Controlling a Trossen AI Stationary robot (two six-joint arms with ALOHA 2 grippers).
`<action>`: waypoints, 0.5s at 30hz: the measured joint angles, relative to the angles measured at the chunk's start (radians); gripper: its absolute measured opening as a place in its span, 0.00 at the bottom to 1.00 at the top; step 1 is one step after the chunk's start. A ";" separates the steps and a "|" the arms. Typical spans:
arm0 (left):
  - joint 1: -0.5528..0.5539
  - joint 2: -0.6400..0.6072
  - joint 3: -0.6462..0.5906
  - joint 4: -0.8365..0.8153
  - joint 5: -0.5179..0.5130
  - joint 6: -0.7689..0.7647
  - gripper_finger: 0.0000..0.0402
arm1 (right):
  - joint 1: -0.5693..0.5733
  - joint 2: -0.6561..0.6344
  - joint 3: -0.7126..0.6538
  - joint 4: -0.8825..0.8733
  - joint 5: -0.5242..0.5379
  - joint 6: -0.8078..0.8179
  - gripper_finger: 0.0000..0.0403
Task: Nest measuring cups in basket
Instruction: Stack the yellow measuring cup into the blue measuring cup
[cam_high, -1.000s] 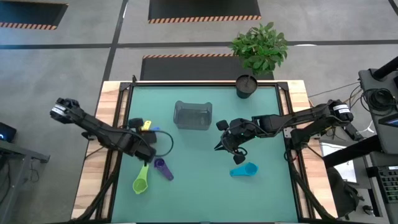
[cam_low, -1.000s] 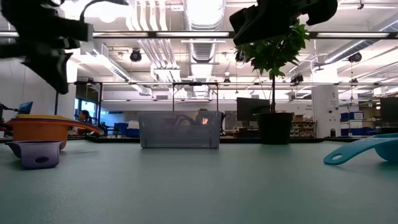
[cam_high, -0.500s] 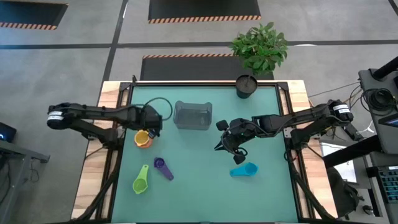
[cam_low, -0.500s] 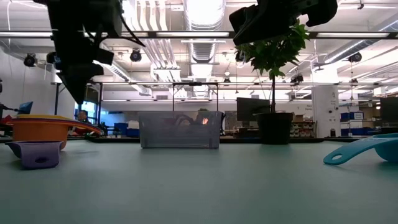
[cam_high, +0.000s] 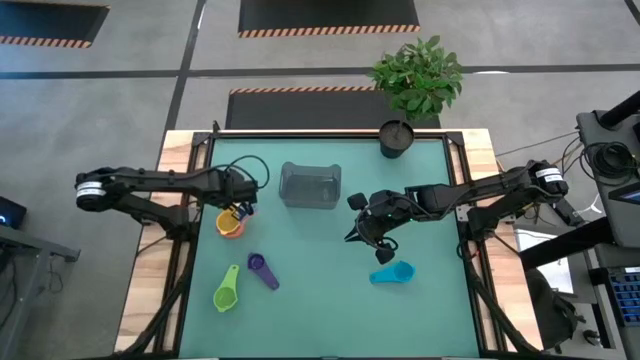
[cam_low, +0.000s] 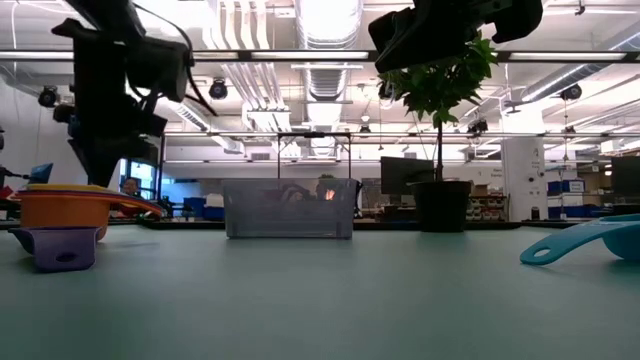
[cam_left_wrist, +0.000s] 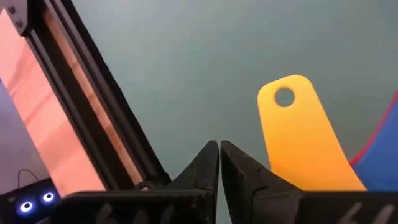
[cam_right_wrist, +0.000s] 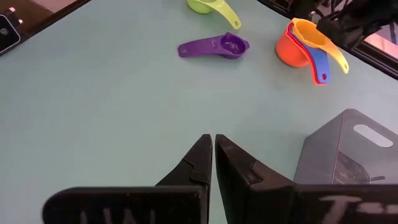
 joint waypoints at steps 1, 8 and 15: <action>0.000 0.000 -0.009 0.011 0.000 0.000 0.00 | 0.000 0.000 0.000 0.000 0.000 0.000 0.02; 0.000 0.000 -0.014 0.089 0.008 0.066 0.00 | 0.000 0.000 0.000 0.000 0.000 0.000 0.02; -0.004 0.000 -0.011 0.106 0.072 0.076 0.00 | 0.000 0.000 0.000 0.000 0.000 0.000 0.02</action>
